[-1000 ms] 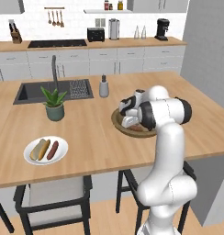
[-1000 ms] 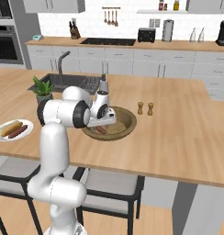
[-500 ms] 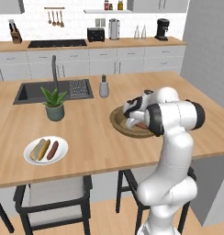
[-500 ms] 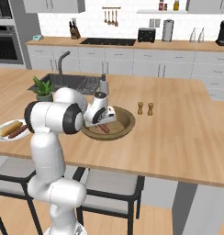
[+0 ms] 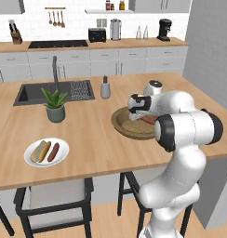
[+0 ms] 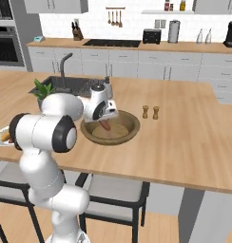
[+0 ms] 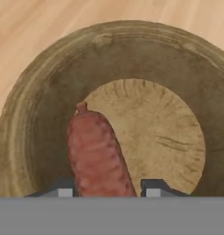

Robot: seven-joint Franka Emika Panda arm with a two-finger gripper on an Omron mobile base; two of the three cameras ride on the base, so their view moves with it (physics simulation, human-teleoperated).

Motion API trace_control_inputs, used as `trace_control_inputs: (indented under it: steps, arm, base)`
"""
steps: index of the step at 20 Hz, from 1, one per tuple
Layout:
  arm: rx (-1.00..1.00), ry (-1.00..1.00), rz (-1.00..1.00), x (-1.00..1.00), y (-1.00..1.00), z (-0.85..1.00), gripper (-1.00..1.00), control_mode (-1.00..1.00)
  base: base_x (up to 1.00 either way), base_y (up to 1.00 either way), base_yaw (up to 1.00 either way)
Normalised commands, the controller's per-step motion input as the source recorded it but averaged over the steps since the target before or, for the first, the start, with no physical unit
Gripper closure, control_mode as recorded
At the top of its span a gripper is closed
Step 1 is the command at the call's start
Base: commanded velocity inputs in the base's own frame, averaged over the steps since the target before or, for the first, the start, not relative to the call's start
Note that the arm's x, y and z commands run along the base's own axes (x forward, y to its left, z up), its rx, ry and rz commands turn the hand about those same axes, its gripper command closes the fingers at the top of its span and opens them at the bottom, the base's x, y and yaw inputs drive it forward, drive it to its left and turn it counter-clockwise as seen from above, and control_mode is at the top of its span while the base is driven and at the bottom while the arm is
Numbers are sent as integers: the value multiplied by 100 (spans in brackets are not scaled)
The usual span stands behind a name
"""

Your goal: Place one bun and one sausage from the bowl on each plate.

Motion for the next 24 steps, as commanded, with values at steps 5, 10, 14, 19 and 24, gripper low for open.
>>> trace_control_inputs:
  steps: [5, 10, 14, 19, 24]
  arm:
    - [3, 35, -10, -52, 2, 100, 100, -100]
    - [0, 21, -9, -94, 12, 98, 100, -100]
    - [0, 8, -7, -100, 9, 63, 100, -100]
    - [0, 0, -1, -20, 6, 6, 100, 100]
    - [0, 0, 0, 0, 0, 0, 100, 100]
  base:
    - [0, 0, 0]
    - [0, 0, 0]
    - [0, 0, 0]
    - [-80, 45, -4]
    - [-100, 100, -10]
